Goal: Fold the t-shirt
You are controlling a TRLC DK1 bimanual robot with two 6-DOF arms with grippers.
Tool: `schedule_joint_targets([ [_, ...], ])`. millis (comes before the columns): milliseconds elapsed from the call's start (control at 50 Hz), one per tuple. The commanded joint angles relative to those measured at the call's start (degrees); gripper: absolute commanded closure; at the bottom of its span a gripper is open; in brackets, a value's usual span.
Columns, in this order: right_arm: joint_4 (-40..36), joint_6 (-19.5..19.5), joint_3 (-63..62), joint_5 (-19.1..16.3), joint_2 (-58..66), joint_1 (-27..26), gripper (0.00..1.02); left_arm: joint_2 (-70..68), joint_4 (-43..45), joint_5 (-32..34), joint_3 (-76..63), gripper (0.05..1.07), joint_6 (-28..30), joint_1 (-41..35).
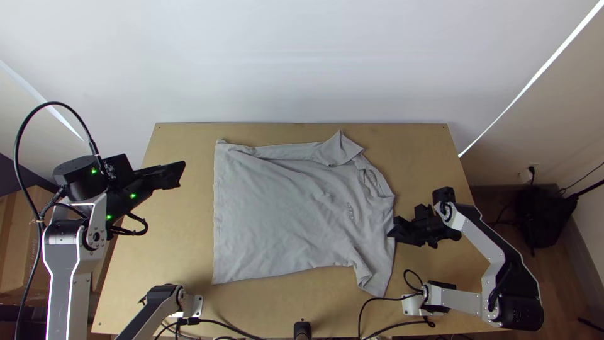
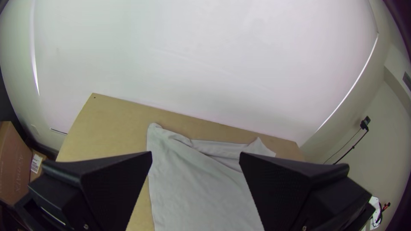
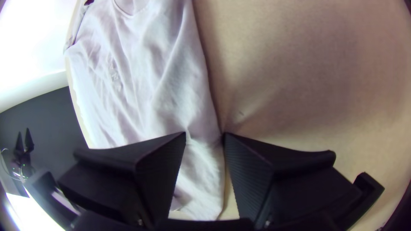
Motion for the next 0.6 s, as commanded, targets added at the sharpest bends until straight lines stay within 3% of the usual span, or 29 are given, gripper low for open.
schedule_joint_targets([
  [0, 0.97, 2.05, -1.83, 1.12, 1.59, 2.06, 0.66, -0.77, 0.1, 0.67, -1.29, 0.1, 1.69, 0.41],
  [40, 0.97, 2.05, -1.83, 1.83, 1.77, 2.85, 0.68, -0.68, -0.07, 0.67, -1.46, 0.1, 2.31, 0.41],
  [160, 3.69, 1.78, -2.45, 5.08, 1.06, 3.64, 1.0, 0.64, -5.17, 0.67, -2.25, 0.1, 8.64, -0.02],
  [400, 3.51, 1.08, -2.8, 5.52, 0.62, 3.55, 1.0, 1.51, -23.28, 0.67, -7.97, 0.1, 30.26, -3.72],
  [580, 3.51, 0.91, -2.8, 5.43, 0.71, 3.29, 1.0, 4.15, -33.91, -0.12, -12.8, 0.1, 40.72, -3.89],
])
